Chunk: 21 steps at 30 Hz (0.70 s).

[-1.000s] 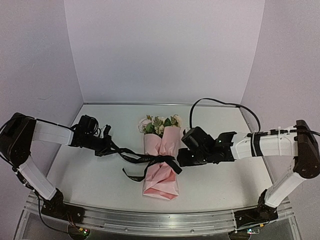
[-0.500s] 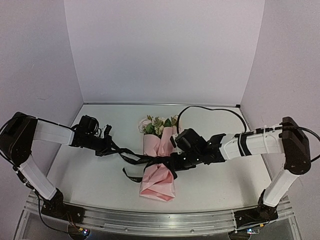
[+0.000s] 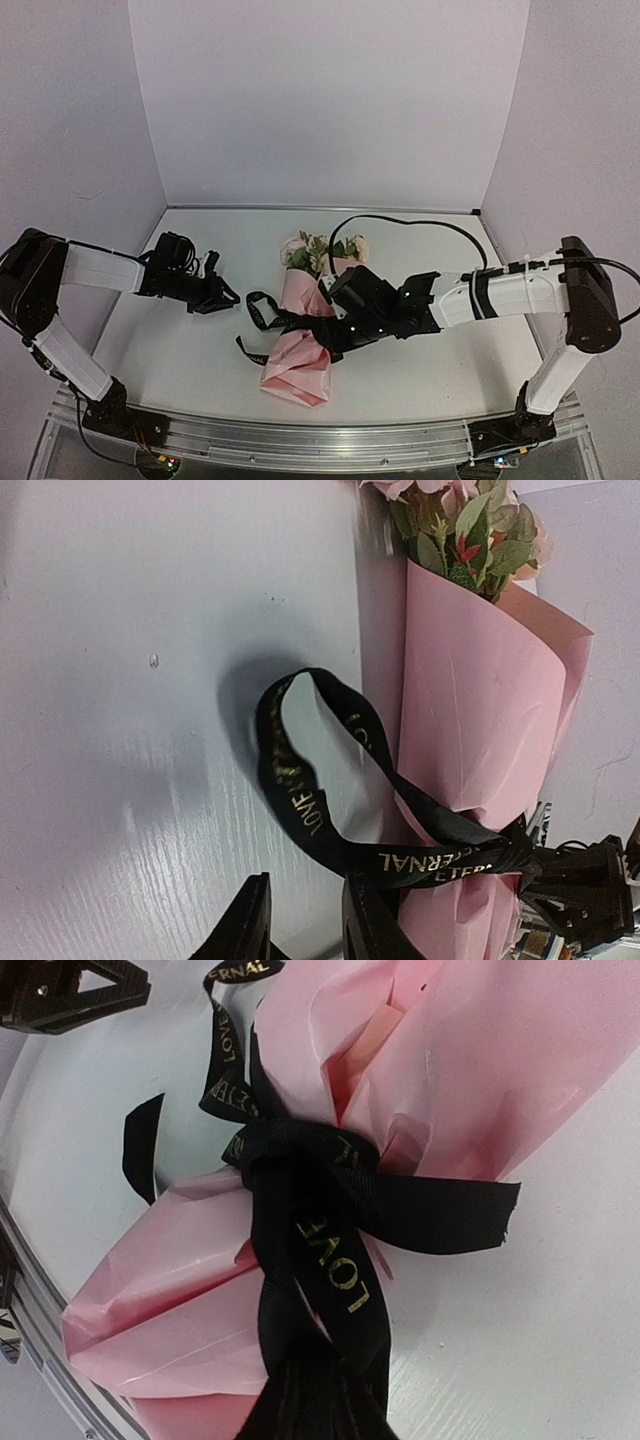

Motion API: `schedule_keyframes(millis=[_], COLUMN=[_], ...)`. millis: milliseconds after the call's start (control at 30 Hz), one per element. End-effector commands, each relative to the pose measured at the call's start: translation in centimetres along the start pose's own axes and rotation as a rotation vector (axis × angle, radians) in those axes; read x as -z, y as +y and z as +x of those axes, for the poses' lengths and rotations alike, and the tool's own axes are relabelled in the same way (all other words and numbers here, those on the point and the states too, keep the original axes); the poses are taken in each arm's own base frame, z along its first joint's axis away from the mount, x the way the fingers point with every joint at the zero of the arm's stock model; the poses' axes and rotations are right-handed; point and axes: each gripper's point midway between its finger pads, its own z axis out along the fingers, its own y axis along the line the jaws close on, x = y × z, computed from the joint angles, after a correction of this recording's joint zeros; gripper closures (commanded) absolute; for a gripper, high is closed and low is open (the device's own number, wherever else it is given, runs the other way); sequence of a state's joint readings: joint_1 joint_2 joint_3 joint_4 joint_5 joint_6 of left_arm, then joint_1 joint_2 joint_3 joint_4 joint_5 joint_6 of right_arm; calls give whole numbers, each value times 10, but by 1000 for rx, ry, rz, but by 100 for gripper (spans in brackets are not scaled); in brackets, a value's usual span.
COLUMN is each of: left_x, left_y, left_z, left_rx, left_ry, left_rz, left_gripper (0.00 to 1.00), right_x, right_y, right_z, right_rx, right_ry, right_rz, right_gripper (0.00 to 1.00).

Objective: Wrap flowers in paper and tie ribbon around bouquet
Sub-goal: Tie the half-tied ribbon around the folded bouquet.

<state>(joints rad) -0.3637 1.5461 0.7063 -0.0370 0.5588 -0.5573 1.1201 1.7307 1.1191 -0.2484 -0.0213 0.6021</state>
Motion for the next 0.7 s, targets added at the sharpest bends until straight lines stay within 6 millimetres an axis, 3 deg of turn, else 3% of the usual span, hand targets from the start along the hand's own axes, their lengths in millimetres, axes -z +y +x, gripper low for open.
schedule_keyframes(millis=[0,100,167,233,300,667], left_x=[16,21,24,24,23,23], left_y=[-6,-5,-8,-10,-12,-21], left_z=[-10,-15,-19,-21,-23,-30], left_rx=[-37,-57,-72,-79,-81,-95], left_ry=[-65,-91,-100,-101,-100,-87], left_rz=[-32,-60,-63,-63,-57,-38], left_gripper=[70,69,69,69,69,69], right_x=[28,40,42,37,28,-46], right_y=[2,-8,-26,-49,-58,-47], right_z=[-24,-32,-34,-34,-33,-42], right_rx=[-19,-47,-102,-191,-241,-591], right_ry=[-69,-96,-101,-80,-56,-65], right_rz=[-25,-23,12,34,36,-207], right_gripper=[69,61,59,59,58,45])
